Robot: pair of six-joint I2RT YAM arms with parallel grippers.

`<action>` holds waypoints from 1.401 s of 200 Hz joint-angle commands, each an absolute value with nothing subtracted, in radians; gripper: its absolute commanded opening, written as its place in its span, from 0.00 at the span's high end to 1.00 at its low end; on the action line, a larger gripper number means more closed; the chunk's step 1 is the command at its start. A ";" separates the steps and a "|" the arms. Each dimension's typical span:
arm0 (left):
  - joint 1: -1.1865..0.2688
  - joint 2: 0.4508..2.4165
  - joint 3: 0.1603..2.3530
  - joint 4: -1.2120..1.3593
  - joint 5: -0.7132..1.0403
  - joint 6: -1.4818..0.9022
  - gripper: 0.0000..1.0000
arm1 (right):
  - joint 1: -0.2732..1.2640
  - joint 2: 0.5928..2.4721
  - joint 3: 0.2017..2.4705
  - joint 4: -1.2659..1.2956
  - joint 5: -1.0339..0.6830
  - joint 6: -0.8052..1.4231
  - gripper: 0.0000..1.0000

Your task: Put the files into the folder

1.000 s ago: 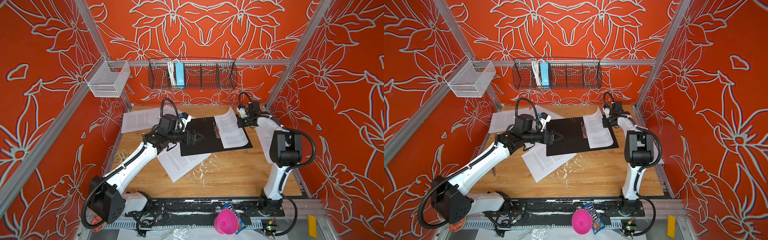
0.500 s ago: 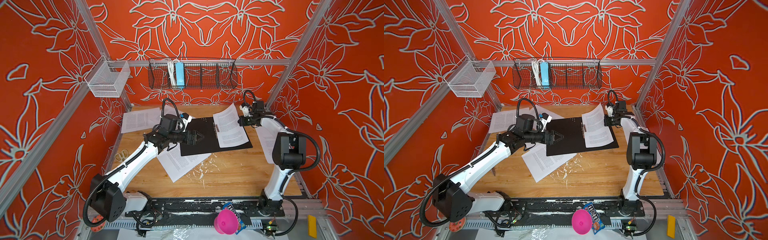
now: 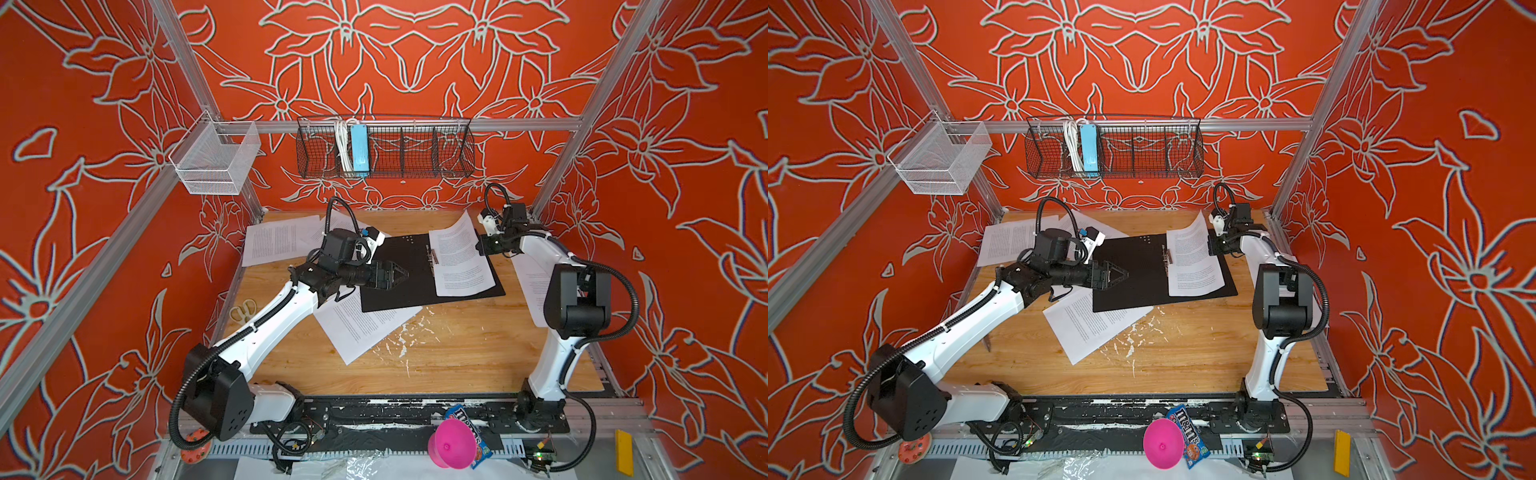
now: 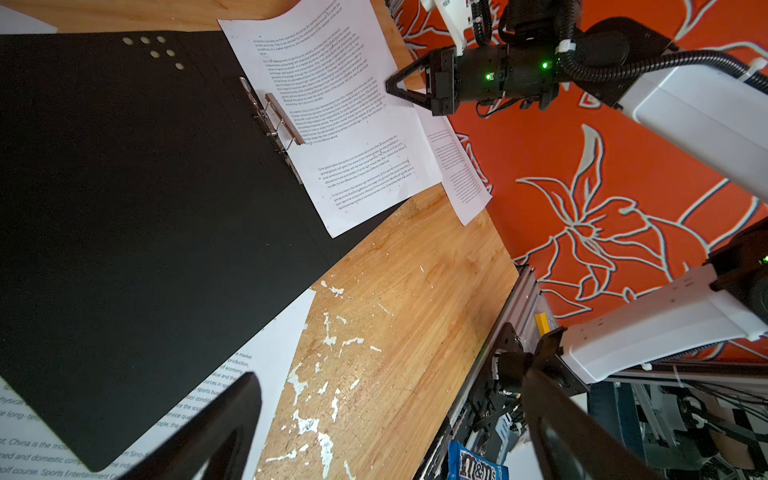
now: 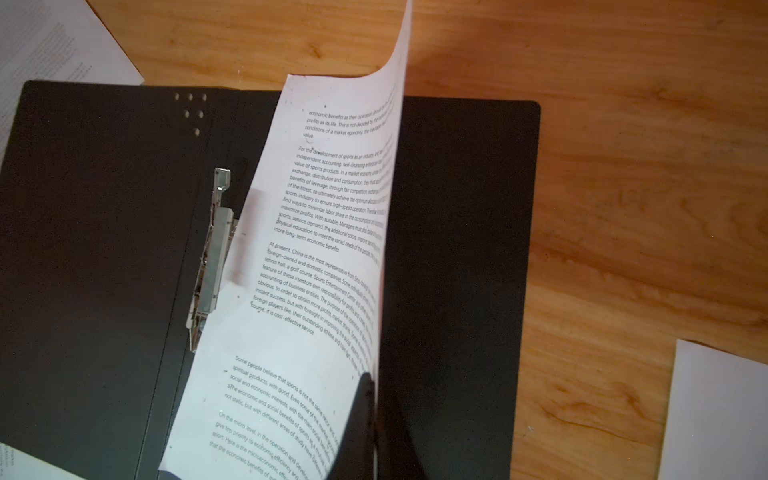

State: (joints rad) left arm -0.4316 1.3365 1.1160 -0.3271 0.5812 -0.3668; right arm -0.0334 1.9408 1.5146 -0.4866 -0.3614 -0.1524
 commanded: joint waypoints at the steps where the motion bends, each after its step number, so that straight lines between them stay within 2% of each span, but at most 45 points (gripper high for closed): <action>1: -0.425 1.345 1.124 -0.321 0.598 -0.372 0.02 | -0.029 1.952 1.513 -0.514 -0.316 -0.210 1.00; 225: -0.425 1.356 1.126 -0.321 0.604 -0.375 0.02 | 0.000 1.946 1.482 -0.465 -0.369 -0.226 1.00; 280: -0.425 1.360 1.127 -0.320 0.609 -0.379 0.02 | 0.000 1.926 1.468 -0.476 -0.241 -0.250 1.00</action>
